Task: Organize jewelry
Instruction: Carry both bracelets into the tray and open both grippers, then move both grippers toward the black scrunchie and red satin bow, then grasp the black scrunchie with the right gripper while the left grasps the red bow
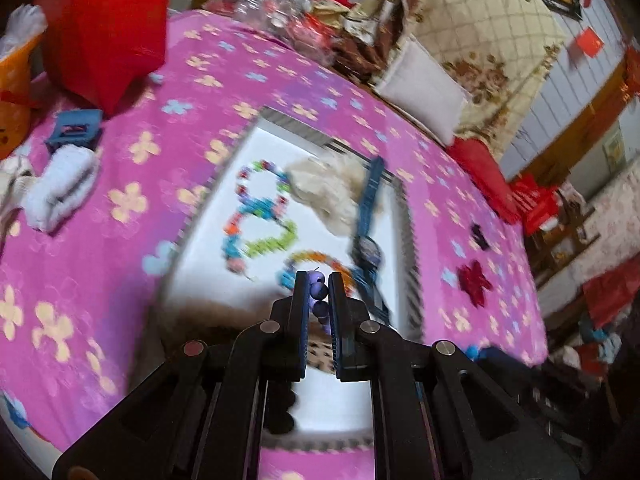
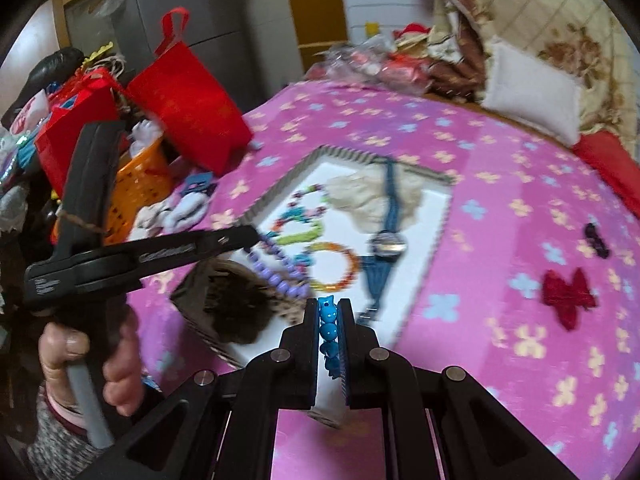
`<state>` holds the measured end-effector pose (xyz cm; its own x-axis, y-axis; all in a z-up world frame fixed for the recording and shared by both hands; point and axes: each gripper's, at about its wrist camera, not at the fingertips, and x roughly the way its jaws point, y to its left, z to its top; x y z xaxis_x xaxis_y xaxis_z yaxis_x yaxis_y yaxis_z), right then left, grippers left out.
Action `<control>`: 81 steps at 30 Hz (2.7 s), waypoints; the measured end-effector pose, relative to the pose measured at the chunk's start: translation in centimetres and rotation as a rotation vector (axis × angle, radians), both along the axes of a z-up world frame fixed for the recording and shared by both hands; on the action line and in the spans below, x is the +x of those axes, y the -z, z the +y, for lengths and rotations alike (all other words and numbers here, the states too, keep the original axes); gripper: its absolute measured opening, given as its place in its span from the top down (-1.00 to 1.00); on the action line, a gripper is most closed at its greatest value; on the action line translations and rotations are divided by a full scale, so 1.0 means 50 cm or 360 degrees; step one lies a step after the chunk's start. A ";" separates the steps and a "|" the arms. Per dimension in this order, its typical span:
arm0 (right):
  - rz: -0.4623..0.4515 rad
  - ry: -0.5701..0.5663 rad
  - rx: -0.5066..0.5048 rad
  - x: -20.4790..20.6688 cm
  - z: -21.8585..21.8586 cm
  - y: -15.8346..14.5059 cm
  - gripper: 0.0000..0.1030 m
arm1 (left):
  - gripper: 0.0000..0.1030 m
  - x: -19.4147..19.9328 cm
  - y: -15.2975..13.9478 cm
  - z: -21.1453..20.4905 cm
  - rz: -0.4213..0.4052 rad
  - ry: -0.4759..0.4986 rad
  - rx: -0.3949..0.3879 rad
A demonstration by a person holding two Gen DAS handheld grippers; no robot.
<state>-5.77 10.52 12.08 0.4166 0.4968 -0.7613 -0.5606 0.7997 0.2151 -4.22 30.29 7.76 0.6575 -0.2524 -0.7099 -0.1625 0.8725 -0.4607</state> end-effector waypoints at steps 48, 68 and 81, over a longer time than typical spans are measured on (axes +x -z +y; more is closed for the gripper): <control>0.0158 0.0956 -0.0315 0.209 -0.550 0.098 0.19 | -0.14 -0.071 -0.047 -0.340 -0.0229 0.0481 0.0150; 0.0221 0.1028 -0.0416 0.627 -0.575 0.199 0.19 | -0.14 -0.014 0.072 -0.467 -0.0096 0.0816 0.0298; 0.0261 0.1126 -0.0139 0.421 -0.675 0.145 0.87 | -0.14 -0.014 0.075 -0.464 -0.0063 0.0786 0.0319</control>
